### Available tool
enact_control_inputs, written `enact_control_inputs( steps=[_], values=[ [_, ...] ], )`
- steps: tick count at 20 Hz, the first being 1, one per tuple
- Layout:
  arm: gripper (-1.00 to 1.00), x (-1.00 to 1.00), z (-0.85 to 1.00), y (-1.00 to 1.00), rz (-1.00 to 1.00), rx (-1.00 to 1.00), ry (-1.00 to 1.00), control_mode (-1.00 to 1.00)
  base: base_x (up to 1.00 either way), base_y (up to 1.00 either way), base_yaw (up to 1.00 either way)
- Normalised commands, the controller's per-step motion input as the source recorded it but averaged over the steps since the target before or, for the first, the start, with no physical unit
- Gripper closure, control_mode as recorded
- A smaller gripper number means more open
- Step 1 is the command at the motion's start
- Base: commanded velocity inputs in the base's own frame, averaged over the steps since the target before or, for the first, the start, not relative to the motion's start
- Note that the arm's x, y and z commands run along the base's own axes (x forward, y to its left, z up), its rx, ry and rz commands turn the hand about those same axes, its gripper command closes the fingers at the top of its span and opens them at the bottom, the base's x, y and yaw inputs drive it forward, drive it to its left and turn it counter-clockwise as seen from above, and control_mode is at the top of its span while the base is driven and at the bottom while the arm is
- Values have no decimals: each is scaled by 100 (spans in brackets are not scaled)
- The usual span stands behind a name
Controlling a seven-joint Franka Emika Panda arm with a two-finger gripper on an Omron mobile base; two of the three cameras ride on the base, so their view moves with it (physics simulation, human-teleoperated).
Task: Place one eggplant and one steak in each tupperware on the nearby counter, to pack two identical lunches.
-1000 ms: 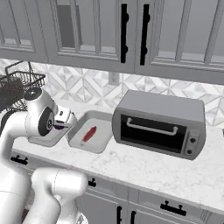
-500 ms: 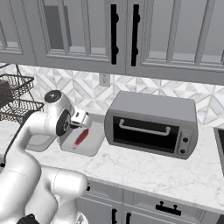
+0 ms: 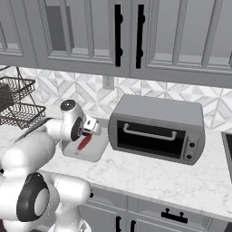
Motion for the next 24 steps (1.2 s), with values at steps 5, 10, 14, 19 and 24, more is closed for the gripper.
enact_control_inputs(
  steps=[5,10,14,19,24],
  values=[
    [-100,50,-56,-6,-2,0,10,-100,0,0,0],
    [-100,4,5,0,-1,0,0,-100,0,0,0],
    [-100,-33,42,0,-5,0,0,-100,0,0,0],
    [-100,-73,40,7,-1,0,-4,-100,0,0,0],
    [-100,-100,62,0,0,0,-2,-100,0,0,0]
  ],
)
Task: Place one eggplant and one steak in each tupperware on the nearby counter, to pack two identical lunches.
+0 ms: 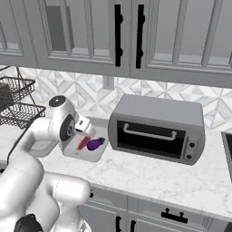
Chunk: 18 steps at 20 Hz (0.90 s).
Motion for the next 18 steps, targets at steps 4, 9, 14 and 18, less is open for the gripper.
enact_control_inputs(
  steps=[4,9,14,18],
  values=[
    [-100,-100,28,7,17,0,-19,-100,0,0,0],
    [-100,-20,0,1,5,0,-5,100,-80,2,33],
    [-100,0,0,0,0,0,0,100,-63,1,83],
    [-100,0,0,0,0,0,0,100,-53,9,85]
  ],
)
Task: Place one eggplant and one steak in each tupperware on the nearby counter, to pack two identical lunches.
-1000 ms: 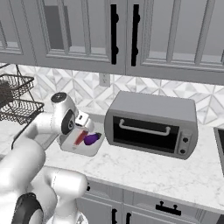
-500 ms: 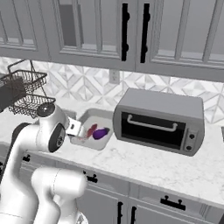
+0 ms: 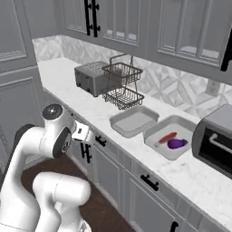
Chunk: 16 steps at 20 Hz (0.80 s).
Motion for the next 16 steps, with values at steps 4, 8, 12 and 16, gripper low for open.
enact_control_inputs(
  steps=[4,8,12,16],
  values=[
    [-100,0,0,0,0,0,0,100,-60,23,80],
    [-100,0,0,0,0,0,0,100,-79,48,71],
    [-100,0,0,0,0,0,0,100,-67,100,59],
    [-100,0,0,0,0,0,0,100,-41,100,58]
  ],
)
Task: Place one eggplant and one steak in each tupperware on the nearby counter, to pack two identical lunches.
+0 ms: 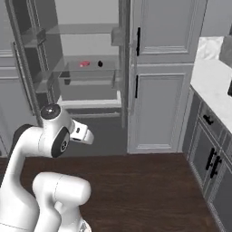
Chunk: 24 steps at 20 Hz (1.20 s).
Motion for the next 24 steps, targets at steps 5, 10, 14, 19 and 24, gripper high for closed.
enact_control_inputs(
  steps=[5,10,14,19,24],
  values=[
    [-100,0,0,0,0,0,0,100,59,78,36],
    [-100,0,0,0,0,0,0,100,100,0,5],
    [-100,0,0,0,0,0,0,100,96,-15,8],
    [-100,0,0,0,0,0,0,100,91,-13,5],
    [-100,0,0,0,0,0,0,100,48,-22,6]
  ],
)
